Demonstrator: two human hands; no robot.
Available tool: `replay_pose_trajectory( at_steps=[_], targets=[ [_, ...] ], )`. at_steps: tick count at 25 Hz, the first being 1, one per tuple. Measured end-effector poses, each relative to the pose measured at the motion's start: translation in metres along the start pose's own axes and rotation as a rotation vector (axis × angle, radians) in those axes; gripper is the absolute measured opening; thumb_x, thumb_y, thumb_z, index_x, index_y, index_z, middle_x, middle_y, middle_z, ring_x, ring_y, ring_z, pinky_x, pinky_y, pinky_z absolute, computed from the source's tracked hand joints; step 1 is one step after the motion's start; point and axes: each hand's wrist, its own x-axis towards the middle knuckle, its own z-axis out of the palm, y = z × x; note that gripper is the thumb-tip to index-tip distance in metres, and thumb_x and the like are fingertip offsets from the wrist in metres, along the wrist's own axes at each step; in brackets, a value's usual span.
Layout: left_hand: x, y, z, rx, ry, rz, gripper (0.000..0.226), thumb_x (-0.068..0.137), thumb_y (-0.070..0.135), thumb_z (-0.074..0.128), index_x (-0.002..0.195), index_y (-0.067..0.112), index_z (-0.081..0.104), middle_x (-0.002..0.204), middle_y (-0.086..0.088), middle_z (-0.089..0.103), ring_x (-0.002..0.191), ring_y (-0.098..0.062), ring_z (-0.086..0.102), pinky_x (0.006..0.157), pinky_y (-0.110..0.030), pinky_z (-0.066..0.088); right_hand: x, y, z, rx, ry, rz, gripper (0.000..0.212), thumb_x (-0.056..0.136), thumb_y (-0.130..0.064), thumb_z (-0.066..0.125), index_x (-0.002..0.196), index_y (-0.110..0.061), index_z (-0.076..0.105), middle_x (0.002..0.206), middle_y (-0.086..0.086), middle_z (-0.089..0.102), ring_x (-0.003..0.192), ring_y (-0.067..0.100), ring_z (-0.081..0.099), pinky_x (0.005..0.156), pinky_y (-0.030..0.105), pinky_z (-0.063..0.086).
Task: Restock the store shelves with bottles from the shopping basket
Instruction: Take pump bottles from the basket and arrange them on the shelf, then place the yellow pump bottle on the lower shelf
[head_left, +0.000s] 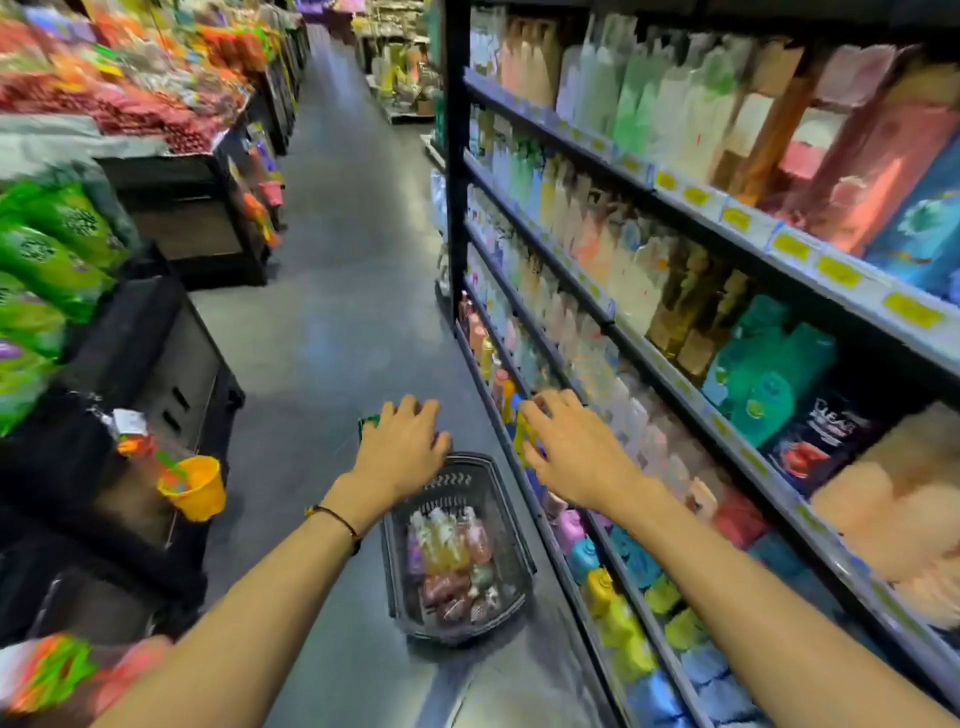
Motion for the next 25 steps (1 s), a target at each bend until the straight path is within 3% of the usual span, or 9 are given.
replay_pose_trajectory(
  at_steps=[6,10,15,18,22,25],
  targets=[
    [0.049,-0.074,0.074,-0.013,-0.202,-0.119,0.049,0.109,0.034,0.036,0.153,0.012,0.031,0.148,-0.017,0.040,0.131,-0.041,0.041,0.099,-0.056,0.044,0.078,-0.014,0.117,0.081,-0.295,0.048,0.050,0.101,-0.029,0.046,0.146,-0.008,0.040,0.136,0.016,0.047,0.124,0.038,0.045,0.094,0.047,0.045],
    [0.088,-0.102,0.132,-0.051,-0.325,-0.191,0.042,0.109,0.034,0.037,0.145,0.011,0.036,0.143,-0.018,0.042,0.124,-0.042,0.043,0.097,-0.057,0.046,0.118,0.004,0.190,0.112,-0.459,0.055,0.057,0.101,-0.030,0.046,0.152,-0.010,0.032,0.144,0.014,0.042,0.129,0.037,0.041,0.101,0.049,0.043],
    [0.145,-0.123,0.208,-0.070,-0.430,-0.314,0.045,0.108,0.035,0.036,0.148,0.014,0.032,0.139,-0.015,0.043,0.121,-0.038,0.044,0.095,-0.051,0.045,0.174,0.037,0.294,0.215,-0.515,0.031,0.051,0.090,-0.022,0.048,0.140,-0.011,0.049,0.129,0.013,0.053,0.117,0.040,0.054,0.085,0.047,0.052],
    [0.181,-0.140,0.267,-0.062,-0.499,-0.374,0.048,0.107,0.033,0.037,0.151,0.015,0.030,0.143,-0.014,0.042,0.127,-0.038,0.043,0.100,-0.051,0.043,0.210,0.054,0.365,0.218,-0.610,0.010,0.060,0.086,-0.018,0.056,0.145,-0.012,0.044,0.135,0.015,0.052,0.121,0.041,0.052,0.091,0.050,0.052],
    [0.216,-0.160,0.355,-0.064,-0.595,-0.393,0.058,0.107,0.035,0.036,0.159,0.017,0.019,0.155,-0.016,0.032,0.138,-0.040,0.034,0.113,-0.053,0.035,0.233,0.067,0.453,0.215,-0.653,0.031,0.076,0.082,-0.020,0.064,0.152,-0.015,0.036,0.137,0.015,0.053,0.115,0.039,0.057,0.081,0.050,0.054],
    [0.238,-0.180,0.431,-0.101,-0.619,-0.408,0.059,0.106,0.036,0.038,0.158,0.016,0.020,0.157,-0.016,0.029,0.140,-0.040,0.034,0.112,-0.052,0.039,0.240,0.075,0.526,0.242,-0.700,0.051,0.076,0.086,-0.017,0.060,0.156,-0.012,0.030,0.147,0.016,0.046,0.123,0.041,0.051,0.088,0.050,0.055]
  ],
)
